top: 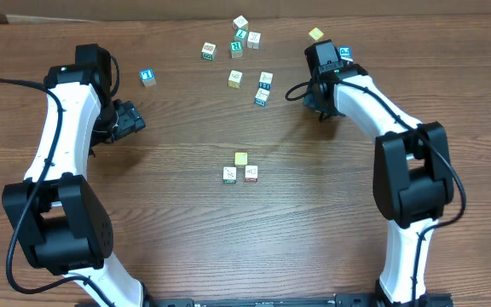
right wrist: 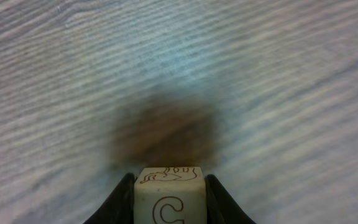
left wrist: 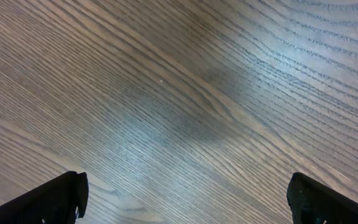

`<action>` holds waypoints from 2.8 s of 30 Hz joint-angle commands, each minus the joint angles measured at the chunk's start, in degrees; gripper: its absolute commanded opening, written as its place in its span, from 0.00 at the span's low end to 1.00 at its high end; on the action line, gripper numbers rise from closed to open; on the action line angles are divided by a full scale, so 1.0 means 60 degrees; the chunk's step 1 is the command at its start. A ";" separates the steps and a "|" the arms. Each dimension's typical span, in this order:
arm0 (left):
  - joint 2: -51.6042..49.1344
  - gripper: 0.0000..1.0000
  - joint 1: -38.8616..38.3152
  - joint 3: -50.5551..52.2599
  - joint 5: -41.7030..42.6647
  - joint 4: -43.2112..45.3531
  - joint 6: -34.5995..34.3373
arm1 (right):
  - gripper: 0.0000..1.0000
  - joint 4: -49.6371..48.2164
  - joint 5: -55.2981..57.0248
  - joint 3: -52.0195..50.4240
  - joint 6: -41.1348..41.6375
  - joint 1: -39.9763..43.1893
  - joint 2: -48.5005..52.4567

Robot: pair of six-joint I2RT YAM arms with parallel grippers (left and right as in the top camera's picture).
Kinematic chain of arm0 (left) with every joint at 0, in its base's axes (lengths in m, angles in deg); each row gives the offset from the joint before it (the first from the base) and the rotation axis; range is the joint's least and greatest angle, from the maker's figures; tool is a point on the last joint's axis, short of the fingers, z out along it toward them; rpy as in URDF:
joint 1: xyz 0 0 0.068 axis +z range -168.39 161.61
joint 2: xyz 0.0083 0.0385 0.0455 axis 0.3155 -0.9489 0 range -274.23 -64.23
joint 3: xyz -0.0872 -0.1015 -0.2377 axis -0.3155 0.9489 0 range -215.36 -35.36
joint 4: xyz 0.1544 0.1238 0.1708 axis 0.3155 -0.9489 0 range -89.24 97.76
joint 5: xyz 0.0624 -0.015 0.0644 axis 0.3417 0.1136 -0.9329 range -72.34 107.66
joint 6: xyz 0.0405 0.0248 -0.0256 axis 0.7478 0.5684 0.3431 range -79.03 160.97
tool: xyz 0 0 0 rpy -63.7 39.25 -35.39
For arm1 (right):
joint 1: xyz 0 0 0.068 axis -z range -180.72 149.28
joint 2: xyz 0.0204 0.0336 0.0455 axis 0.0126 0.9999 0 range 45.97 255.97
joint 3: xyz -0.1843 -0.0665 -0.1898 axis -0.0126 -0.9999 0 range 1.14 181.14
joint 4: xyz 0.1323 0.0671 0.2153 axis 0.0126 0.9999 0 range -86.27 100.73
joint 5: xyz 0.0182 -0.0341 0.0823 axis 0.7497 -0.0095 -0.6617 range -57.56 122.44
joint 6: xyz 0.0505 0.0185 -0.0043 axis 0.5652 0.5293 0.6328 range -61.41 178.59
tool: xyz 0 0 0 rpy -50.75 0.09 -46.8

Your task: Form a circle

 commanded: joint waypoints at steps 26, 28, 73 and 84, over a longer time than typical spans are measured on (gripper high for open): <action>0.0168 1.00 -0.0022 -0.0153 -0.0127 -0.0022 0.0175 | 0.20 0.4696 -0.2696 -0.1282 0.1446 -0.1147 -0.3577; 0.0168 1.00 -0.0022 -0.0153 -0.0124 -0.0025 0.0175 | 0.20 0.4539 -0.2696 -0.1545 0.1512 -0.1373 -0.3577; 0.0168 1.00 -0.0022 -0.0153 -0.0127 -0.0025 0.0175 | 0.26 0.1359 -0.3657 -0.3963 0.1337 -0.5814 -0.3289; 0.0168 1.00 -0.0022 -0.0153 -0.0127 -0.0025 0.0175 | 0.28 0.1013 -0.3821 -0.3963 0.1173 -0.5595 -0.3289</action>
